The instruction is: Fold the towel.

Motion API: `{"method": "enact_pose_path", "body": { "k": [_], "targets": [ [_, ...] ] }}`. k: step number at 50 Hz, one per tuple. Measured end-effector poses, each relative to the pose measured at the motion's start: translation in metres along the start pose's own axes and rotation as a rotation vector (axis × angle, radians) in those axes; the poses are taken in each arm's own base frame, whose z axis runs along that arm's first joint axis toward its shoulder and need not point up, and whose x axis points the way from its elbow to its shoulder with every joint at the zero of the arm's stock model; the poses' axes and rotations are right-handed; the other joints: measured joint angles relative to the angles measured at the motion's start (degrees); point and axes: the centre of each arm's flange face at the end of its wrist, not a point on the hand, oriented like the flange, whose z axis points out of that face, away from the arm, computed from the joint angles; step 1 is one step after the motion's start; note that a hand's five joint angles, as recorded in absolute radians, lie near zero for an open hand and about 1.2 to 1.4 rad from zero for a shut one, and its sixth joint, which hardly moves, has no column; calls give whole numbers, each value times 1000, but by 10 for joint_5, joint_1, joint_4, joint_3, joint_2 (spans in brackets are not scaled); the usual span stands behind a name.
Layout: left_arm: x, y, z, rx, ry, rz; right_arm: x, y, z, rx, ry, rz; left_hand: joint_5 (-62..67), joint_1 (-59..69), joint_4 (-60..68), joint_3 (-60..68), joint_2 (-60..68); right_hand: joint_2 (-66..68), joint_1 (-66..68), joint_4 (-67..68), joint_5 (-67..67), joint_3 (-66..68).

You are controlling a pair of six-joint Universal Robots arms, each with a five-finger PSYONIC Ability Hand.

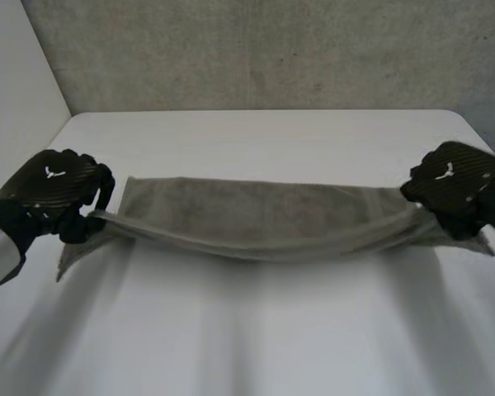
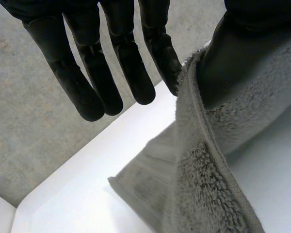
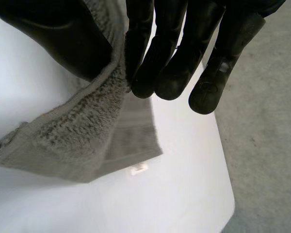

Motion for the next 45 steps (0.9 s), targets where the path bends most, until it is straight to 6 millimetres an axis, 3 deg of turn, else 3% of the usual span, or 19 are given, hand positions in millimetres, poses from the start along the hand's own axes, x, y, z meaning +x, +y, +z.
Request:
{"method": "enact_pose_path", "body": {
  "k": [5,7,12,19,28,35,40,44,45],
  "targets": [
    [-10,3,6,3,-11,17,16,5,7,19,14,15,0,0,0,0,0,0,0,0,0,0],
    [-13,9,17,2,-8,25,19,10,18,22,2,26,0,0,0,0,0,0,0,0,0,0],
    [-14,29,57,1,30,56,18,21,56,9,-35,35,1,3,0,0,0,0,0,0,0,0],
    [3,58,126,1,102,150,0,20,120,-36,-54,-14,2,3,0,0,0,0,0,0,0,0],
    [3,69,194,57,65,276,-8,23,184,-42,44,-54,2,3,0,0,0,0,0,0,0,0],
    [5,70,226,119,44,306,-8,26,214,-25,142,-64,2,3,0,0,0,0,0,0,0,0],
    [6,74,236,134,40,309,-5,26,226,-4,198,-61,2,3,0,0,0,0,0,0,0,0],
    [9,79,238,127,48,305,-6,28,233,5,217,-55,-98,-90,-95,-104,-91,-249,-238,-233,-242,-243],
    [11,81,238,121,54,302,-7,29,235,6,219,-52,-191,-192,-191,-199,-192,-387,-375,-369,-384,-378]
  ]
}}
